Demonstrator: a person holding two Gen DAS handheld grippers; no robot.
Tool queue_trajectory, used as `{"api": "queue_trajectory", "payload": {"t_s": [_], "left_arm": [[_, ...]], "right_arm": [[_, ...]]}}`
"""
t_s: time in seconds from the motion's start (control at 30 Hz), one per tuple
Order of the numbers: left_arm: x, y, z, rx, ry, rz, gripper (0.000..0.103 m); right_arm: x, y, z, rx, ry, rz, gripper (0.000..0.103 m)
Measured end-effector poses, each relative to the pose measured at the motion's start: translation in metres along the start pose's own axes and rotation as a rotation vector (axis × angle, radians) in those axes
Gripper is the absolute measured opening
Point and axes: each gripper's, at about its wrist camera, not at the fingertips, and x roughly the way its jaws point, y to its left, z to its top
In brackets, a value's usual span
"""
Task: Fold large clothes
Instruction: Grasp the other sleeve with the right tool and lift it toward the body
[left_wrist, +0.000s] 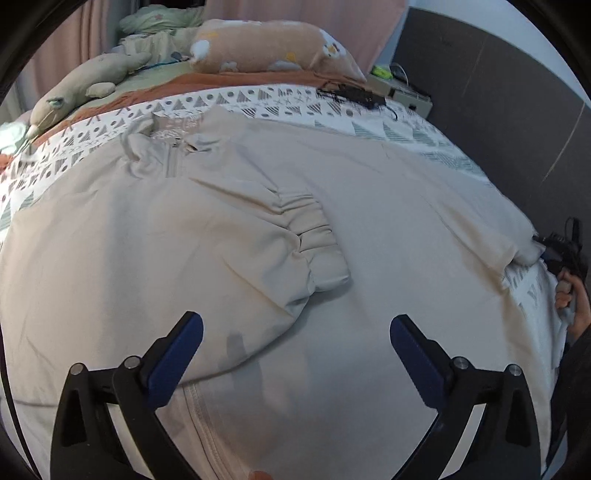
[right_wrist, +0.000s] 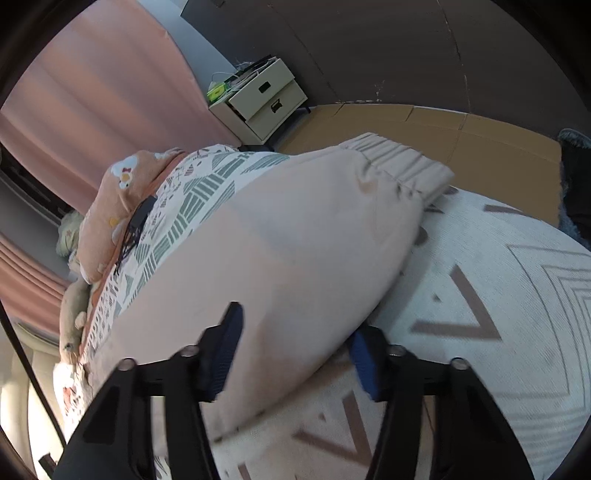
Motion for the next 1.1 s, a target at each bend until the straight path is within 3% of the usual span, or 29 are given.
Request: {"api": "queue_trajectory", "payload": {"t_s": [0.03, 0.1, 0.2, 0.5, 0.77, 1.1], "left_arm": [[-0.005, 0.002, -0.003, -0.02, -0.014, 0.004, 0.103], [-0.015, 0.004, -0.011, -0.042, -0.038, 0.019, 0.103], [-0.032, 0.01, -0.021, -0.064, -0.078, 0.023, 0.103], [-0.067, 0.028, -0.024, -0.122, -0.176, 0.058, 0.103], [-0.101, 0.061, -0.024, -0.205, -0.257, -0.003, 0.103], [-0.134, 0.115, -0.026, -0.345, -0.335, -0.019, 0.103]], "right_arm": [[0.001, -0.002, 0.0, 0.001, 0.004, -0.002, 0.022], [-0.001, -0.002, 0.001, 0.009, 0.008, 0.001, 0.01], [-0.019, 0.009, 0.003, -0.028, -0.03, 0.029, 0.003], [-0.091, 0.102, 0.003, -0.263, -0.119, 0.109, 0.001], [-0.142, 0.209, -0.021, -0.448, -0.142, 0.159, 0.001], [-0.165, 0.319, -0.062, -0.586, -0.109, 0.25, 0.001]]}}
